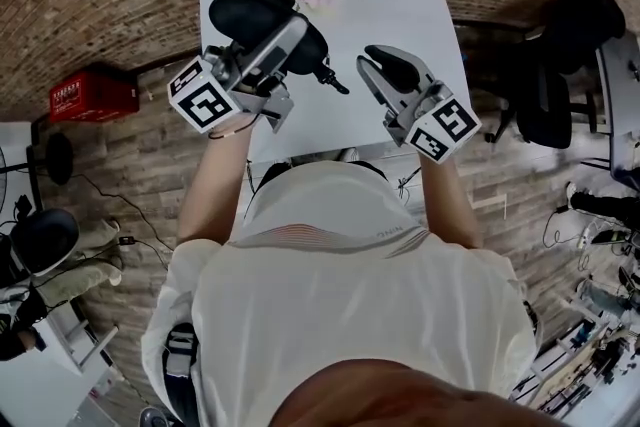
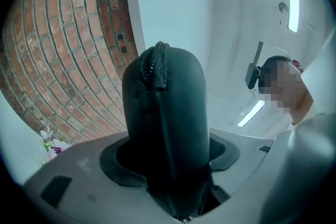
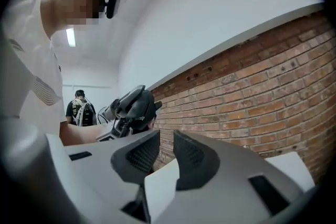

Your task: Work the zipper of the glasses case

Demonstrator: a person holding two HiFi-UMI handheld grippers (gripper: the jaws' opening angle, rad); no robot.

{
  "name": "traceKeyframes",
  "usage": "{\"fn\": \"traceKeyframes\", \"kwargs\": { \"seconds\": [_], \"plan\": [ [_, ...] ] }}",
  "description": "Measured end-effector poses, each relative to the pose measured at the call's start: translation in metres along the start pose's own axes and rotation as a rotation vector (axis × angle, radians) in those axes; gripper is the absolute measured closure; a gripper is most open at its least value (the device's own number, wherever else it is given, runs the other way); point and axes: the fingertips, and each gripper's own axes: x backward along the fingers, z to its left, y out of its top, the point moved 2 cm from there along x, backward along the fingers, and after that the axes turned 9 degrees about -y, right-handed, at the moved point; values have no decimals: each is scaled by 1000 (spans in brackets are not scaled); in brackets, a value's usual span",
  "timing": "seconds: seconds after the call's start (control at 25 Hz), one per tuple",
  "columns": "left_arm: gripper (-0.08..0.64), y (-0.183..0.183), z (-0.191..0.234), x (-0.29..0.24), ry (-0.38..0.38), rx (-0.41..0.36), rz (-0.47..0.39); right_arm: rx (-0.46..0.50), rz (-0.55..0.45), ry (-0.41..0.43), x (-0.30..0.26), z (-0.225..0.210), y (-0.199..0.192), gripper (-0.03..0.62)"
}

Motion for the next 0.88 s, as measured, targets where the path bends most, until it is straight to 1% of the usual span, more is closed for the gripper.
{"fn": "traceKeyframes", "kwargs": {
  "seconds": [0.12, 0.2, 0.28, 0.36, 0.52, 0.64, 0.88],
  "plan": [
    [272, 3, 2, 4, 53, -59, 10, 48, 10, -25, 0, 1, 1, 462],
    [272, 4, 3, 6, 92, -110, 31, 81, 13, -44, 0, 1, 2, 479],
    [270, 3, 3, 8, 119, -139, 48, 105, 16, -69, -1, 1, 2, 499],
    [272, 2, 3, 10, 130, -146, 51, 114, 19, -80, -2, 3, 1, 514],
    [272, 1, 5, 9, 151, -156, 49, 142, 17, -68, -4, 10, 4, 512],
    [272, 1, 7, 9, 175, -169, 53, 185, 22, -53, -7, 21, 3, 503],
    [271, -6, 9, 8, 195, -179, 81, 289, 33, 18, -18, 49, 0, 472]
  ]
}}
